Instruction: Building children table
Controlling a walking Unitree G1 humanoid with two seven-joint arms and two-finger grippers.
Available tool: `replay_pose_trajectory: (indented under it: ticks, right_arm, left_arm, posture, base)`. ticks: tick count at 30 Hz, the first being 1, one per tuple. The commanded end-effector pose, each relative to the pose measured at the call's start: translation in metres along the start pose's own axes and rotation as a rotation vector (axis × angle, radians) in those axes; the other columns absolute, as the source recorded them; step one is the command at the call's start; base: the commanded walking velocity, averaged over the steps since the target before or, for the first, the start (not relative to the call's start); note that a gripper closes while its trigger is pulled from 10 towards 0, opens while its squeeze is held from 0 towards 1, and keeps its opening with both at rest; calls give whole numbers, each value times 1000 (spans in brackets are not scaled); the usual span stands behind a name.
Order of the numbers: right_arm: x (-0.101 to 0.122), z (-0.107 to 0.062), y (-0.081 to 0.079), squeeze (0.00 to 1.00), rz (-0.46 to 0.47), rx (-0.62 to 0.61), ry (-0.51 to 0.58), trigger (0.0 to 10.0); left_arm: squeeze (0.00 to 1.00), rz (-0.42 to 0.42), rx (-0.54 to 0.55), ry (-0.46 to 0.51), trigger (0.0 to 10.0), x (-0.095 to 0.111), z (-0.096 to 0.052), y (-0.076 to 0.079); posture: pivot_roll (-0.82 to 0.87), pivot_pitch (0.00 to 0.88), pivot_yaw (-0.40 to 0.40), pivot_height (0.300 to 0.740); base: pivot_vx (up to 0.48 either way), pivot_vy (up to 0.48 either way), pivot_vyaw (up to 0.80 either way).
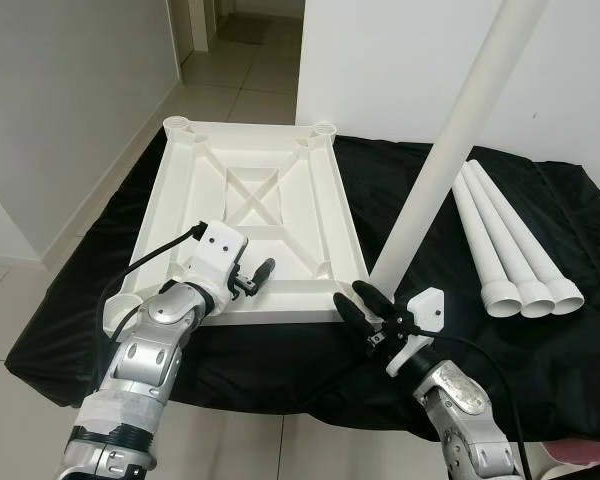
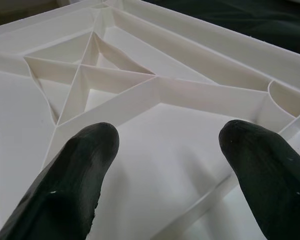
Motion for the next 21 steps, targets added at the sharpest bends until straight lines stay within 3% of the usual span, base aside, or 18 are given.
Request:
replay_pose_trajectory:
  ticks: [1, 5, 10, 16, 21]
  right_arm:
    - [-14, -5, 24, 0, 15, -128, -59, 10000]
    - [-21, -6, 40, 0, 41, -247, -81, 10000]
    - [-23, -7, 45, 0, 41, -273, -87, 10000]
    - [-26, -12, 68, 0, -2, -344, -109, 10000]
    - [-27, -14, 69, 0, -20, -337, -112, 10000]
  left_arm:
    - [0, 15, 56, 14, 10000, 2, 2, -5]
    - [0, 22, 53, 16, 10000, 1, 4, -4]
    - [0, 24, 53, 15, 10000, 1, 4, -4]
    - [0, 52, 15, 14, 10000, 6, 7, -3]
    - [0, 50, -17, -2, 10000, 3, 7, 2]
  posture:
    - [-15, 31, -27, 740]
    - [-19, 40, -30, 740]
    - [-19, 40, -30, 740]
    - [-21, 56, -18, 740]
    - [-23, 59, -16, 740]
  base:
    - [0, 0, 0]
    - [0, 0, 0]
    - [0, 0, 0]
    - [0, 0, 0]
    - [0, 0, 0]
Point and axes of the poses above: a point about 5 cm out from each wrist's last joint towards the gripper, its own z axis pointing out of the wrist towards the gripper, its own x axis along the axis of the wrist's last joint, y = z × x, the point moved 6 cm from there along z, pointing out of the wrist towards the gripper, and after that the axes turned 14 degrees about -z, right-handed, at the moved point
